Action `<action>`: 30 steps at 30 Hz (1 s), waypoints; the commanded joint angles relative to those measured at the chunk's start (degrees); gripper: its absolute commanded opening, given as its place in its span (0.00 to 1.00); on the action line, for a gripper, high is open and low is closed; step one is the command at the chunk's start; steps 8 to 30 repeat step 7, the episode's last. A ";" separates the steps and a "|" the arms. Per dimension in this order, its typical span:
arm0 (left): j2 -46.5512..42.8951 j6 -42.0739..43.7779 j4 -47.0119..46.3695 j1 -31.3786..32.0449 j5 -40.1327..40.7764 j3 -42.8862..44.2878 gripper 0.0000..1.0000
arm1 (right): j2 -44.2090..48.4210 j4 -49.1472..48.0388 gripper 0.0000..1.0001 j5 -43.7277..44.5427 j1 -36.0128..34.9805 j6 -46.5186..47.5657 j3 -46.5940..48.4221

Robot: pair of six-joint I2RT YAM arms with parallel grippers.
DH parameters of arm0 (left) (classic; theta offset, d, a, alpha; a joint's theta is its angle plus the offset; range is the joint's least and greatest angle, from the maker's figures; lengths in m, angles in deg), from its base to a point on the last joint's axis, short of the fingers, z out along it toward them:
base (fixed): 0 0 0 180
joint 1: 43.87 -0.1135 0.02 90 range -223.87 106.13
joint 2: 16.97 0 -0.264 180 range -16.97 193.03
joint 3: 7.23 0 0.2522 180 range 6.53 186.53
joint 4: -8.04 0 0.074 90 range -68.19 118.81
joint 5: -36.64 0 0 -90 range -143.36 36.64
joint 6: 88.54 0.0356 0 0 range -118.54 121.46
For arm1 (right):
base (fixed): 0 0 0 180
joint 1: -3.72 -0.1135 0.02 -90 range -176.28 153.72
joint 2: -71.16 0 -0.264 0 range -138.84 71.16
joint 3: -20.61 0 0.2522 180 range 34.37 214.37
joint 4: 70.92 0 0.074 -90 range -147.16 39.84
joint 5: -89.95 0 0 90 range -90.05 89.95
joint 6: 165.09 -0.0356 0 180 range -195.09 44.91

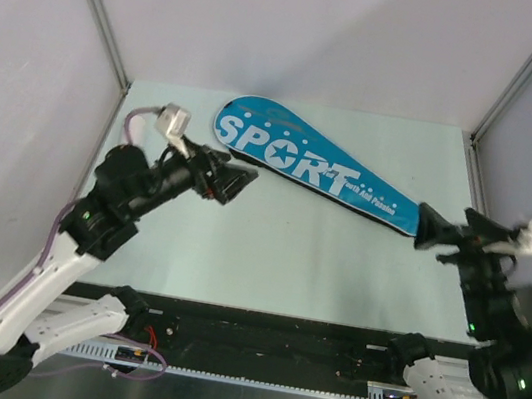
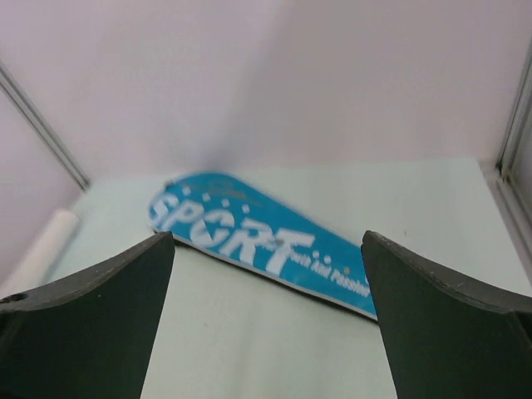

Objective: Pack up the badminton gear

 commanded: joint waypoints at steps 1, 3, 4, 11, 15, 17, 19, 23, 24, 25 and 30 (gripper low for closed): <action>-9.46 -0.40 -8.44 0.59 0.64 -7.80 1.00 | 9.12 -3.42 1.00 2.70 -0.06 -0.84 -2.96; -15.35 -0.74 -9.32 0.59 2.74 -10.45 1.00 | 11.76 -5.62 1.00 2.46 -0.15 -0.49 -4.72; -17.54 -0.83 -9.93 0.59 2.93 -13.25 1.00 | 12.21 -5.45 1.00 2.45 -0.15 -0.75 -5.16; -24.49 -1.36 -12.13 0.68 5.20 -17.83 1.00 | 14.14 -3.35 1.00 2.36 -0.24 -3.56 -7.26; -24.49 -1.36 -12.13 0.68 5.20 -17.83 1.00 | 14.14 -3.35 1.00 2.36 -0.24 -3.56 -7.26; -24.49 -1.36 -12.13 0.68 5.20 -17.83 1.00 | 14.14 -3.35 1.00 2.36 -0.24 -3.56 -7.26; -24.49 -1.36 -12.13 0.68 5.20 -17.83 1.00 | 14.14 -3.35 1.00 2.36 -0.24 -3.56 -7.26; -24.49 -1.36 -12.13 0.68 5.20 -17.83 1.00 | 14.14 -3.35 1.00 2.36 -0.24 -3.56 -7.26; -24.49 -1.36 -12.13 0.68 5.20 -17.83 1.00 | 14.14 -3.35 1.00 2.36 -0.24 -3.56 -7.26; -24.49 -1.36 -12.13 0.68 5.20 -17.83 1.00 | 14.14 -3.35 1.00 2.36 -0.24 -3.56 -7.26; -24.49 -1.36 -12.13 0.68 5.20 -17.83 1.00 | 14.14 -3.35 1.00 2.36 -0.24 -3.56 -7.26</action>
